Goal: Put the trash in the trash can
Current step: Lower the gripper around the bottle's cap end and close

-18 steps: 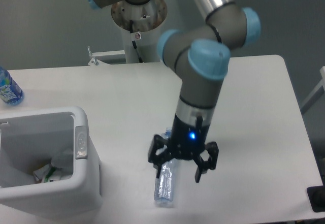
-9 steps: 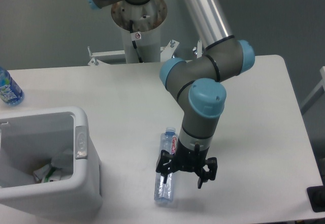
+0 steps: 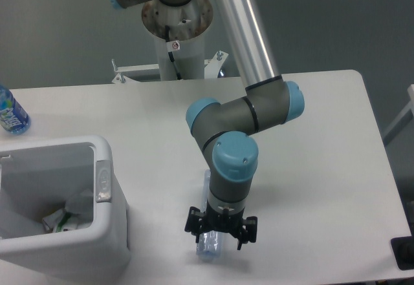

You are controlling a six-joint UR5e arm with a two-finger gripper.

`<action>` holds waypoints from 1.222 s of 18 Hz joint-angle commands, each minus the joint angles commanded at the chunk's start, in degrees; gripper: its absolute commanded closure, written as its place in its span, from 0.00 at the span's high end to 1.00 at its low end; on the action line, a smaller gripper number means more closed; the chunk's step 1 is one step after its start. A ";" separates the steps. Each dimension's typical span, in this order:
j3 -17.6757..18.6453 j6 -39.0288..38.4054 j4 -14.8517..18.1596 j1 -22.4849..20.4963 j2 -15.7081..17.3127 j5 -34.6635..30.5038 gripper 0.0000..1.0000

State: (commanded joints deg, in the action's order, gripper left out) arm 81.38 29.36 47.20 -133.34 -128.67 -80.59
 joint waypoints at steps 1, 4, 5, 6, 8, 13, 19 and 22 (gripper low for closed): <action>0.18 0.00 0.00 0.18 -0.18 -0.09 1.00; 0.18 0.00 0.00 0.18 -0.79 -0.26 1.00; 0.26 0.00 0.00 0.27 -0.79 -0.26 1.00; 0.35 0.09 0.00 0.44 -0.79 -0.26 1.00; 0.44 0.09 0.00 0.44 -0.97 -0.35 1.00; 0.00 0.18 0.00 0.53 -2.64 -1.49 1.00; 0.27 0.18 0.00 0.53 -2.99 -1.67 1.00; -0.08 0.09 0.00 0.53 -3.43 -2.11 0.98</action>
State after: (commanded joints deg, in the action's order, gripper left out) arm 81.30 29.44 47.20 -132.80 -132.10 -82.70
